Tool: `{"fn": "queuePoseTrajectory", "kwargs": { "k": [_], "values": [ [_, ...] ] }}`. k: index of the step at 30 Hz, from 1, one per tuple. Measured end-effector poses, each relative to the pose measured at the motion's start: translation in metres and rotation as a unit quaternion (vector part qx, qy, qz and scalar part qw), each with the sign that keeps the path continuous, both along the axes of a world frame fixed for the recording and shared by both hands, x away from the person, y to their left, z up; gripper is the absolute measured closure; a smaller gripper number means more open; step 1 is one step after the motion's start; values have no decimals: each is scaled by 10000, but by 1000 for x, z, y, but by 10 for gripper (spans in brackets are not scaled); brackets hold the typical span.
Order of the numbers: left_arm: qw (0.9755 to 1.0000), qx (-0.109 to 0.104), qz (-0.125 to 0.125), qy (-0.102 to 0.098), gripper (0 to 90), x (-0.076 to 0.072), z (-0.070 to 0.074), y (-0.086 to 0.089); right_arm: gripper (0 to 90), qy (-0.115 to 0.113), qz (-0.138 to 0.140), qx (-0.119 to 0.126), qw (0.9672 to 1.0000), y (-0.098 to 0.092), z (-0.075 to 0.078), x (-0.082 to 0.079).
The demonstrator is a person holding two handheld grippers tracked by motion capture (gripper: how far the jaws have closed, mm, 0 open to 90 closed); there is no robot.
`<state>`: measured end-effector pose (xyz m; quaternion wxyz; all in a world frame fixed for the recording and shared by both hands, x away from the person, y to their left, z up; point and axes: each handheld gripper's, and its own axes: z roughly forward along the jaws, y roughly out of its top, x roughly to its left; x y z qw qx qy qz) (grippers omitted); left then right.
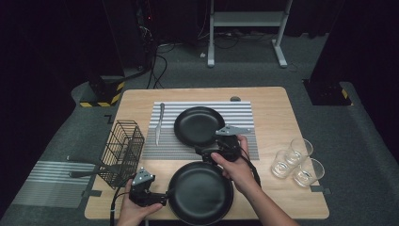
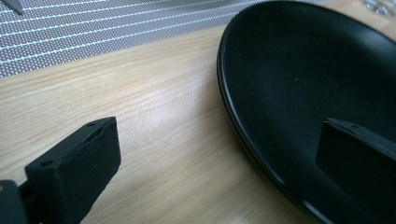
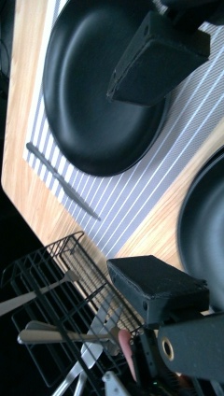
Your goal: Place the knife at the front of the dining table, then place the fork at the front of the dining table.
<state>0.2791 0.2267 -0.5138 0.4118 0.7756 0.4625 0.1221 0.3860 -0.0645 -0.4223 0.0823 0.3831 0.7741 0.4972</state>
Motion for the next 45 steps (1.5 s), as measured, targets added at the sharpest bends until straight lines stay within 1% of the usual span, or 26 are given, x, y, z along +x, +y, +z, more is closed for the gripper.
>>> {"fn": "queuePoseTrajectory", "kwargs": {
  "k": [1, 2, 7, 8, 9, 10, 11, 12, 15, 20, 21, 22, 27, 29, 32, 37, 40, 41, 44, 45],
  "values": [
    [10000, 0, 0, 0, 5, 0, 0, 0, 167, 0, 0, 0, 10000, 0, 0, 0],
    [10000, 50, -47, -39, 5, -2, 0, 2, 168, -43, 60, -37, 10000, 10, 3, 2],
    [9997, 177, -156, -119, 6, -6, 1, 4, 168, -85, 201, -88, 9997, 32, 6, 6],
    [9996, 187, -167, -123, 6, -6, 1, 4, 168, -88, 233, -95, 9996, 38, 6, 7],
    [9996, 187, -167, -123, 6, -6, 1, 4, 168, -88, 233, -95, 9996, 38, 6, 7],
    [9995, 190, -230, -100, 7, -6, 1, 5, 168, -76, 293, -111, 9995, 46, 7, 9],
    [9995, 190, -230, -100, 8, -6, 1, 5, 168, -96, 319, -121, 9994, 50, 8, 10],
    [9993, 202, -282, -106, 10, -7, 0, 6, 168, -85, 348, -131, 9993, 54, 9, 11],
    [9993, 222, -294, -107, 12, -6, 0, 6, 169, -81, 420, -152, 9990, 65, 11, 14],
    [9994, 167, -273, -92, 14, -6, 0, 6, 170, -110, 547, -138, 9983, 85, 16, 20],
    [9994, 167, -273, -92, 16, -6, 0, 6, 170, -110, 547, -138, 9983, 85, 16, 20],
    [9995, 142, -269, -96, 17, -6, 1, 7, 171, -148, 608, -140, 9979, 93, 18, 22],
    [9996, 130, -257, -74, 20, -6, 1, 6, 170, -163, 711, -98, 9973, 109, 24, 25],
    [9996, 115, -261, -40, 20, -6, 0, 6, 169, -200, 791, -90, 9966, 115, 26, 26],
    [9996, 132, -267, -19, 23, -5, -1, 6, 170, -214, 844, -115, 9961, 124, 27, 29],
    [9996, 108, -252, -10, 29, -5, -1, 6, 182, -228, 833, -114, 9962, 133, 28, 33],
    [9997, 110, -232, 1, 30, -5, -1, 6, 227, -250, 809, -83, 9964, 141, 28, 36],
    [9997, 110, -232, 1, 31, -5, -1, 6, 250, -275, 816, -70, 9963, 143, 28, 37],
    [9997, 114, -234, -6, 34, -5, -1, 6, 364, -285, 925, 4, 9953, 148, 28, 39],
    [9997, 114, -234, -6, 35, -5, -1, 6, 364, -285, 925, 4, 9953, 148, 28, 39]
  ]
}}
